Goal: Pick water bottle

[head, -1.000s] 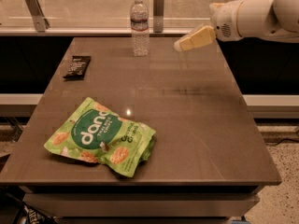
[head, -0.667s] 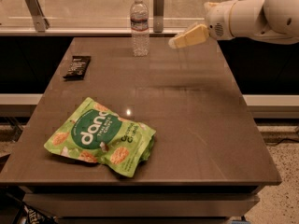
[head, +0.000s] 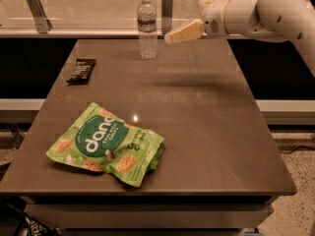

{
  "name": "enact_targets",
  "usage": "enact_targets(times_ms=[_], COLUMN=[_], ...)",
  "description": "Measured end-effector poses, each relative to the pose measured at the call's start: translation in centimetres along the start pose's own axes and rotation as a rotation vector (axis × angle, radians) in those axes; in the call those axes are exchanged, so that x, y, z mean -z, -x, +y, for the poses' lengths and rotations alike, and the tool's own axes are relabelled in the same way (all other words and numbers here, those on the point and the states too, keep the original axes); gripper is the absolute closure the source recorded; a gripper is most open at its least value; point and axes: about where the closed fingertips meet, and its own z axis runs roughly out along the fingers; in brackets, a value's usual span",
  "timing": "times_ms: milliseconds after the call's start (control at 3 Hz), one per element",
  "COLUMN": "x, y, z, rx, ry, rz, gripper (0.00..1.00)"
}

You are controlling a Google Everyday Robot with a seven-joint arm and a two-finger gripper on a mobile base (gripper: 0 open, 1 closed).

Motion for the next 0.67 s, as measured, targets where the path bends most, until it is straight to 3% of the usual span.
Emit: enact_targets(times_ms=[667], x=[-3.6], y=[0.8], z=[0.0], rx=[-0.029], ry=[0.059], rz=[-0.004], gripper=[0.00])
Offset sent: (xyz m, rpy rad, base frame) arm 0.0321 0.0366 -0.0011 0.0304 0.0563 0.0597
